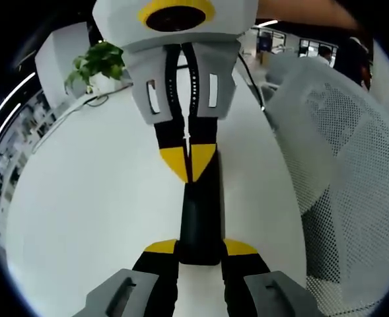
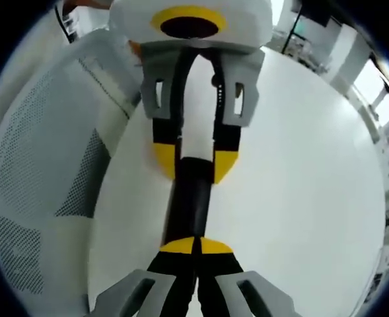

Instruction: Press the specified remote control buttons in sequence, fully releasing each button before pressing the next.

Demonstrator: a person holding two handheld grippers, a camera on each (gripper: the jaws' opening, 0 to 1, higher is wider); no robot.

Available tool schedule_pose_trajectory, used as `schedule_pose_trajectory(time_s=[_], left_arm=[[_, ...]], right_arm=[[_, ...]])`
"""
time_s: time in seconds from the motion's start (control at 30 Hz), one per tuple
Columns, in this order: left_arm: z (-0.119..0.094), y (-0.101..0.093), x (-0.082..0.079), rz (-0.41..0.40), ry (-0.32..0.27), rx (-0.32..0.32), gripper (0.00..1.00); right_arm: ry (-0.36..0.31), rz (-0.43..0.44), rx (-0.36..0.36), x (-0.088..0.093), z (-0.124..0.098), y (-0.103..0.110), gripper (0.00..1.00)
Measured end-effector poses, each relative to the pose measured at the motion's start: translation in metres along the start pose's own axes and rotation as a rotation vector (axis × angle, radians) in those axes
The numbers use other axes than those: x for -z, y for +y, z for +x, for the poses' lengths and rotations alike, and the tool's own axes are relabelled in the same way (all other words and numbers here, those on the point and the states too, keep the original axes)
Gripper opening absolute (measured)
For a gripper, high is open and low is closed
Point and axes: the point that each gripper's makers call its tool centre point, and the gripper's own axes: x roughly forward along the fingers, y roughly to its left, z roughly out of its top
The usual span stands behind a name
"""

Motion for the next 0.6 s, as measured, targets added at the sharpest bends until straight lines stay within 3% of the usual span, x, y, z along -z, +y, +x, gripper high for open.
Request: schedule_pose_trajectory(time_s=[0.6], left_arm=[[-0.0006,0.0,0.0,0.005,0.002,-0.011,0.24]], right_arm=[[0.028,-0.031,-0.007,-0.0002,0.0008,0.0,0.0]])
